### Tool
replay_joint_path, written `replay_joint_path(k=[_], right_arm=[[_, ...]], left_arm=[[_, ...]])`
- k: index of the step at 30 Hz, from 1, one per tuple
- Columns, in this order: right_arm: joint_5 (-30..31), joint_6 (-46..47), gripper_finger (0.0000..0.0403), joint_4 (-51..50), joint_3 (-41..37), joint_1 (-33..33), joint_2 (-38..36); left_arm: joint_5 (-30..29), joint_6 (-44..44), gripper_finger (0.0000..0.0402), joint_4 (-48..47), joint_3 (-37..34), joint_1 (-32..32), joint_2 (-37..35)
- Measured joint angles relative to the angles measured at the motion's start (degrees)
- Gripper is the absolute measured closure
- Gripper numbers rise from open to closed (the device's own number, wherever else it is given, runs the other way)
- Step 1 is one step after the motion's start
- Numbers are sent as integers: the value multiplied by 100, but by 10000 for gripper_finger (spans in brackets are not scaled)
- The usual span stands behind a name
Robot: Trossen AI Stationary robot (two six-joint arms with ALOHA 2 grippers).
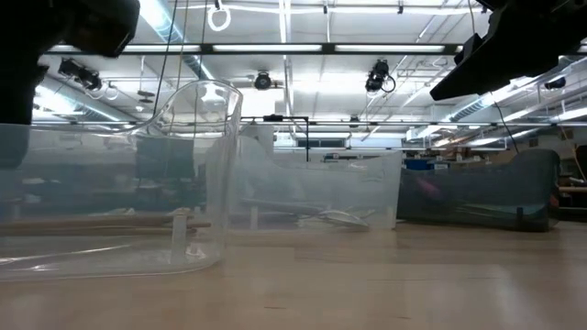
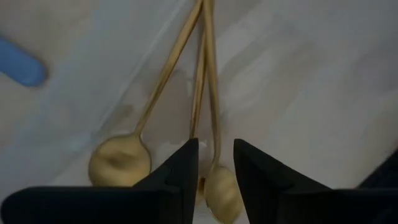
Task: Sort silverware by color (type)
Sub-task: Put the violet spoon into the top transparent bin
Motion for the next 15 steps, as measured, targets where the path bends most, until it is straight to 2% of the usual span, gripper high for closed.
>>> replay_joint_path(k=[9, 15], right_arm=[[-1, 0, 311, -1, 0, -1, -1], [0, 0, 311, -11, 0, -1, 0]], left_arm=[[-369, 260, 292, -1382, 625, 201, -113], [-408, 817, 292, -1655, 891, 498, -113]])
